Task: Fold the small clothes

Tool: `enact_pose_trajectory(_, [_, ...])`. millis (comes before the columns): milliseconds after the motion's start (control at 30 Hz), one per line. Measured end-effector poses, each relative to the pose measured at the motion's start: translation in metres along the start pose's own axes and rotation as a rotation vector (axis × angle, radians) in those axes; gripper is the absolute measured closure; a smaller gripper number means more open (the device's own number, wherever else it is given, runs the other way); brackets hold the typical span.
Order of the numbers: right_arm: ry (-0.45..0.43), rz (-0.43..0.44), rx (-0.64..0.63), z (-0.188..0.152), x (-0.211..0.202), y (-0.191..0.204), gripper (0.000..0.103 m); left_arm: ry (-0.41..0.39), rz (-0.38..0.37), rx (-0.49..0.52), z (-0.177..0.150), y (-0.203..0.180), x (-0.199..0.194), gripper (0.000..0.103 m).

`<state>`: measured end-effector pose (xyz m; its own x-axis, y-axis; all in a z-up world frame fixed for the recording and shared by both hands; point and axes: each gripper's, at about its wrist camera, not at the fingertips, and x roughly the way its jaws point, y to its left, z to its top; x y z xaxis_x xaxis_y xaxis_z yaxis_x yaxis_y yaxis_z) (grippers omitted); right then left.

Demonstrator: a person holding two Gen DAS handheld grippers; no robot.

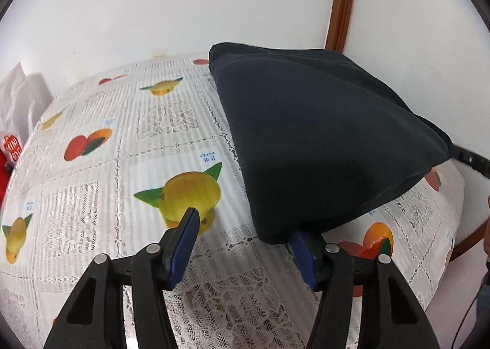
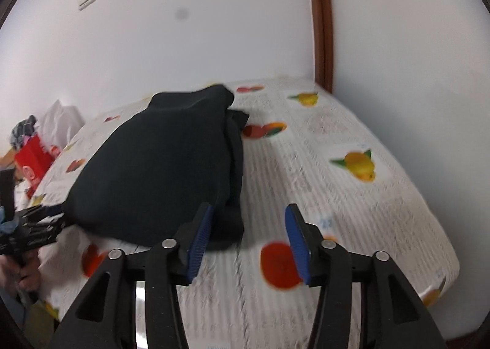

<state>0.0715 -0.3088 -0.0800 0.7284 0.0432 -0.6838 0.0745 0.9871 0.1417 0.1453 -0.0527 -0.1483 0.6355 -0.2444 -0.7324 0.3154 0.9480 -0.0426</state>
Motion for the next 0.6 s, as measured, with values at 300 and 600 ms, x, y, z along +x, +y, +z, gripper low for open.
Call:
enact_pose_trajectory(300, [0.046,0.049,0.075,-0.018,0.055,0.006,0.057,0.012,-0.023,-0.013,0.003,-0.008,-0.004,0.084])
enact_pose_trajectory(600, [0.018,0.113,0.098,0.018,0.093,0.026,0.087,-0.011,-0.002,-0.107,0.003,0.015,-0.007,0.092])
